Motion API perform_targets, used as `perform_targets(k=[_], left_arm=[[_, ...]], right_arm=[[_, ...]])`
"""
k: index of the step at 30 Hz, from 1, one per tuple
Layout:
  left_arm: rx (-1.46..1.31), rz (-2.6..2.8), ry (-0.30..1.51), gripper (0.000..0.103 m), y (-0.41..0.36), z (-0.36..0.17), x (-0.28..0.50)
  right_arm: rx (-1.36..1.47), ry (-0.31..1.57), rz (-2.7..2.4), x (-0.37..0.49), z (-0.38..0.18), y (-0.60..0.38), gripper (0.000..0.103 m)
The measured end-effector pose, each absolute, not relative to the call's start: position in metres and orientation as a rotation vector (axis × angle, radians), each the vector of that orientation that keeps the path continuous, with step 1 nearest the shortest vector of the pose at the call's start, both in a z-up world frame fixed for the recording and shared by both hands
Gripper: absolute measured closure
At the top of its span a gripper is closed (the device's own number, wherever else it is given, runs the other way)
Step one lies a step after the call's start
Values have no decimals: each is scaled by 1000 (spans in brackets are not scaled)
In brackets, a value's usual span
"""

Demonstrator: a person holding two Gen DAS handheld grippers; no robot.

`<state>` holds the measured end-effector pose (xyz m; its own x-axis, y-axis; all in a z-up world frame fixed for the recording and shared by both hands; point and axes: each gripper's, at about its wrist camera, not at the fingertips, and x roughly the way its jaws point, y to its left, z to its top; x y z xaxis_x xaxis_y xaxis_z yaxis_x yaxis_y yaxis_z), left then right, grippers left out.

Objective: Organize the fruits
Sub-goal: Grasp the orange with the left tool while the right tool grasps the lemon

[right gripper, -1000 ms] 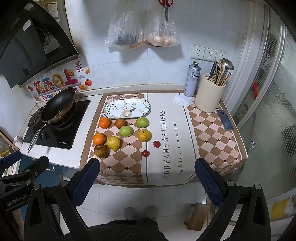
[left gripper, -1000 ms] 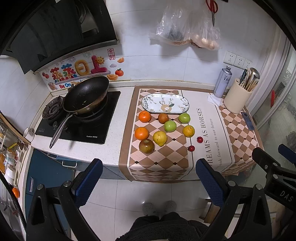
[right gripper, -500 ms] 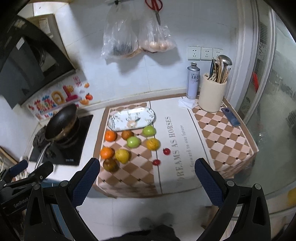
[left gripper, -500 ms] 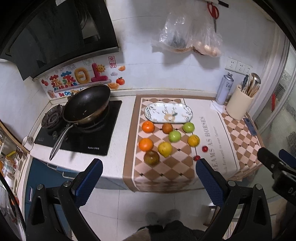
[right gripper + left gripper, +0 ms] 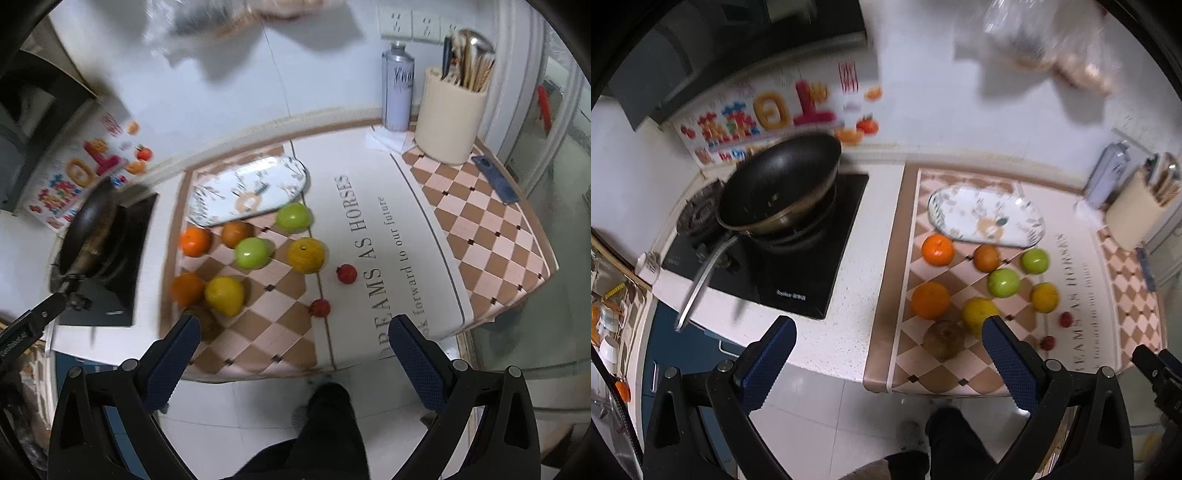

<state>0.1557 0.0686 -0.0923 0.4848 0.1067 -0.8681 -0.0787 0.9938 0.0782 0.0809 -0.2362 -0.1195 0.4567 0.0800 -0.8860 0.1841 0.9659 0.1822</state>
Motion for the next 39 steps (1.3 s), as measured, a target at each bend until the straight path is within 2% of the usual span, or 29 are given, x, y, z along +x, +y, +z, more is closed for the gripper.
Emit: perform_targets(k=[10, 12, 17, 25, 26, 27, 30, 33, 36, 39], left_arm=[[-124, 110, 1454, 3, 78, -231, 255], [-150, 101, 1506, 8, 72, -250, 268], [-162, 88, 1604, 11, 60, -294, 295], [-165, 79, 1674, 11, 51, -327, 308], [-161, 80, 1677, 14, 50, -329, 309], [-152, 79, 1683, 24, 50, -331, 309], [-155, 68, 1712, 31, 49, -338, 307], [-148, 54, 1714, 39, 49, -344, 305], [-110, 53, 1707, 39, 42, -345, 301], [-84, 59, 1691, 39, 36, -340, 292]], right_arm=[[270, 1311, -30, 199, -230, -257, 10], [271, 1355, -22, 215, -249, -258, 11], [298, 1437, -17, 245, -286, -261, 12], [315, 1524, 10, 271, -319, -259, 12], [313, 1531, 13, 274, -322, -258, 12], [313, 1537, 15, 275, -324, -258, 12], [312, 1557, 20, 280, -332, -254, 12], [306, 1574, 27, 285, -339, -249, 17], [297, 1588, 33, 288, -344, -246, 21], [285, 1604, 40, 291, -350, -243, 34]])
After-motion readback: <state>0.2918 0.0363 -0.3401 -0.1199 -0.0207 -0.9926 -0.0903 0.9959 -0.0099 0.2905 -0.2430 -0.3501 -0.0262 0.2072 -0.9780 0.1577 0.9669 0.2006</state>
